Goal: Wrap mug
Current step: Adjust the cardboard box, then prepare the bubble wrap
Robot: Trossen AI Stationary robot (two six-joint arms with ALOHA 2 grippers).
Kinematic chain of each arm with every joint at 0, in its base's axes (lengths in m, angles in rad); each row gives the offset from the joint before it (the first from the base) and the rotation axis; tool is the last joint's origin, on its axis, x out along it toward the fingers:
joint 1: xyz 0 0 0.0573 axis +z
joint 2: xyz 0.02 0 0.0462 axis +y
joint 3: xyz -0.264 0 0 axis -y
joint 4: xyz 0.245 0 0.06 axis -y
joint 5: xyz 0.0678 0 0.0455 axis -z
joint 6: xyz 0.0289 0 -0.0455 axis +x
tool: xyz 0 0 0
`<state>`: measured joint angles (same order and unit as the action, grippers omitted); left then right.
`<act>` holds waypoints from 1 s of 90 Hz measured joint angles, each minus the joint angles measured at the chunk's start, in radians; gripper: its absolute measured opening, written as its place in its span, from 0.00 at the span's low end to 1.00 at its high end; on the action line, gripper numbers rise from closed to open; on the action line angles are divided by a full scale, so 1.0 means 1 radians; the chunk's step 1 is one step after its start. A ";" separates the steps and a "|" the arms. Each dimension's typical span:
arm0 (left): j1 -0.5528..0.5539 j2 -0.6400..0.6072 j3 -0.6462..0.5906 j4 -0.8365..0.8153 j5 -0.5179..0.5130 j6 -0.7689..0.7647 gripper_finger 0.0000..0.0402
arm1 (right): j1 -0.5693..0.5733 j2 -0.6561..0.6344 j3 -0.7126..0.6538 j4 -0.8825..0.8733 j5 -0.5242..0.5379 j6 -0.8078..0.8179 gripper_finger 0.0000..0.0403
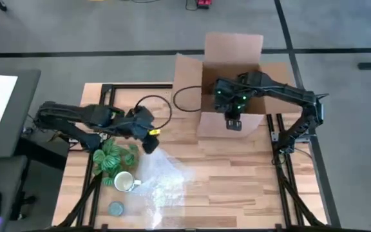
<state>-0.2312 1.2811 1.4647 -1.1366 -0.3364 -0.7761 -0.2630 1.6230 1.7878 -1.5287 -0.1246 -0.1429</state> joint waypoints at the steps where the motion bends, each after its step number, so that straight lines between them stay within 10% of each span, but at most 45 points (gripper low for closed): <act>1: -0.007 -0.003 0.000 0.000 0.008 -0.003 0.43 | 0.000 0.000 0.000 0.000 0.000 0.000 0.14; 29: -0.194 -0.021 0.000 -0.052 0.057 -0.126 0.43 | 0.005 -0.021 0.000 0.034 0.024 -0.066 0.41; 90: -0.437 0.052 -0.062 0.003 0.125 -0.444 0.43 | 0.232 -0.266 0.003 0.522 0.098 0.104 0.35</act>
<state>-0.6679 1.3327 1.4025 -1.1336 -0.2115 -1.2204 -0.0312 1.3566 1.7908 -1.0069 -0.0264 -0.0385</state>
